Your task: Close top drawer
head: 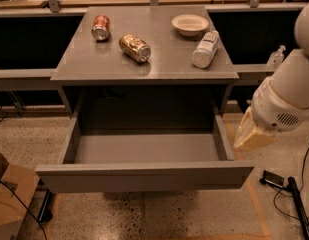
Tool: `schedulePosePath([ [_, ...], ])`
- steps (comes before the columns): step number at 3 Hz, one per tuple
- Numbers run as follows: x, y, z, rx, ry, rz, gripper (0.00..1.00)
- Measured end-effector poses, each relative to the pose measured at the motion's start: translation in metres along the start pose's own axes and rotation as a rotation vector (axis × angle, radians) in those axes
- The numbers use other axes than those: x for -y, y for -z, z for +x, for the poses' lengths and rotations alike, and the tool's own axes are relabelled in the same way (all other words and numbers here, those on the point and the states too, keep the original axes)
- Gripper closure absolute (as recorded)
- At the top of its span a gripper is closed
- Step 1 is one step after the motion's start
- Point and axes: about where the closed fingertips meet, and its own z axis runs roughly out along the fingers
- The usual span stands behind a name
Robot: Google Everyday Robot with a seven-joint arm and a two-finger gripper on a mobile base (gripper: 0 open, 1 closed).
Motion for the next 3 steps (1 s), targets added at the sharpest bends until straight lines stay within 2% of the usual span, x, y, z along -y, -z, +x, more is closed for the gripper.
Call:
schedulePosePath([
  [1,-0.027,-0.067,0.002,0.038,-0.022,-0.137,1.00],
  [2,-0.049,-0.129,-0.001,0.076,-0.042,-0.251,1.00],
  [3,-0.061,-0.182,-0.004,0.093,-0.072,-0.332,1.00],
])
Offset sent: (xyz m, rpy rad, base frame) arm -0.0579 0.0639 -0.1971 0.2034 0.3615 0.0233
